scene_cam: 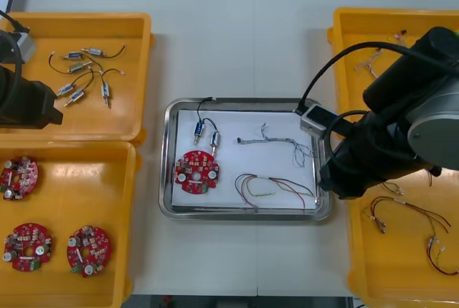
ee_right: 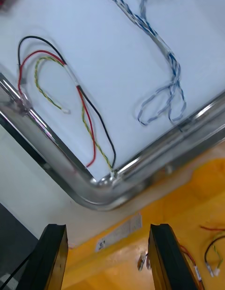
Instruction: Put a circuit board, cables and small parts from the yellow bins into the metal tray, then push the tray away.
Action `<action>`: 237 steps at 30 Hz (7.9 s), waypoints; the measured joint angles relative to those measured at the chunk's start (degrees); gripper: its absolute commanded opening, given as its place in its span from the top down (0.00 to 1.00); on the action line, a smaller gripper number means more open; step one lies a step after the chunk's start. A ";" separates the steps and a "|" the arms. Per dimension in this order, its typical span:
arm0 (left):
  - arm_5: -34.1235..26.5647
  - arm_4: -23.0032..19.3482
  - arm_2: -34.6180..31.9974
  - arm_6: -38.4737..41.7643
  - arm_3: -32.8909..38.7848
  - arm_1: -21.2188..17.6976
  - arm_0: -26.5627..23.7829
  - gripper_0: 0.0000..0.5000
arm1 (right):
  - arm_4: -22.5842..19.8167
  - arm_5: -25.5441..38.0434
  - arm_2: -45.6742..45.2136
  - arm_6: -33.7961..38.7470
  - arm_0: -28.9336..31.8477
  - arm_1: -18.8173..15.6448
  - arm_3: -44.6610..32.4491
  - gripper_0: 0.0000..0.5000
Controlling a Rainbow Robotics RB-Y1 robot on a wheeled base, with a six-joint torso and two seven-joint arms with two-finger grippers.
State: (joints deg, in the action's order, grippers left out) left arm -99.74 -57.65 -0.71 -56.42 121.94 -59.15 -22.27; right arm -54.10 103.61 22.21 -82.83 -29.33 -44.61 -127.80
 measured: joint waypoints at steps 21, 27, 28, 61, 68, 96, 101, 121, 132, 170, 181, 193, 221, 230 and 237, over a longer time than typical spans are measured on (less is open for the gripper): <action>-1.54 0.32 0.00 0.00 2.17 0.68 0.64 0.00 | 8.51 -10.47 28.55 -3.18 -13.24 0.89 2.26 0.00; -1.92 0.33 0.00 0.00 2.42 0.69 0.69 0.00 | 12.63 -10.65 34.48 -3.18 -15.45 3.63 4.52 0.00; -1.95 0.33 0.00 0.00 2.45 0.70 0.70 0.00 | 13.45 -10.66 35.68 -3.18 -15.91 4.16 4.77 0.00; -2.11 0.44 0.00 0.00 2.70 0.71 1.05 0.00 | 22.52 -18.98 50.83 -3.17 -20.08 10.78 12.24 0.00; -2.11 0.44 0.00 0.00 2.71 0.71 1.05 0.00 | 25.09 -18.99 51.07 -3.17 -20.08 11.09 12.26 0.00; -2.11 0.44 0.00 0.00 2.73 0.71 1.05 0.00 | 27.38 -18.99 51.62 -3.14 -20.08 11.11 10.95 0.00; -2.11 0.44 0.00 0.00 2.73 0.71 1.05 0.00 | 27.33 -18.99 51.62 -3.11 -20.08 11.11 10.60 0.31; -2.12 0.44 0.00 0.00 2.75 0.71 1.05 0.00 | 27.26 -18.98 51.63 -3.07 -20.14 11.09 10.33 1.00; -2.12 0.44 0.00 0.00 2.75 0.71 1.05 0.00 | 27.69 -20.42 51.60 -3.07 -22.07 9.69 10.33 1.00; -2.12 0.44 0.00 0.00 2.77 0.71 1.05 0.00 | 28.24 -32.38 50.84 -6.76 -29.35 6.57 19.49 1.00; -2.12 0.44 0.00 0.00 2.77 0.71 1.05 0.00 | 28.25 -35.97 50.84 -10.24 -31.16 6.57 22.89 1.00; -2.12 0.44 0.00 0.00 2.78 0.71 1.05 0.00 | 28.25 -40.71 50.84 -10.67 -33.35 6.57 27.80 1.00; -2.12 0.44 0.00 0.00 2.78 0.71 1.05 0.00 | 28.25 -50.78 50.83 -12.94 -37.44 6.60 39.17 1.00; -2.12 0.44 0.00 0.00 2.78 0.71 1.05 0.00 | 28.25 -56.10 50.83 -14.38 -37.86 6.65 42.32 1.00; -2.12 0.44 0.00 0.00 2.78 0.71 1.05 0.00 | 28.25 -58.19 50.83 -14.45 -38.22 6.83 44.12 1.00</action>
State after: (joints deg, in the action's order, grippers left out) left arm -101.86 -57.20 -0.71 -56.42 124.72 -58.43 -21.22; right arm -25.85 45.43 73.04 -97.28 -67.55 -37.78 -83.68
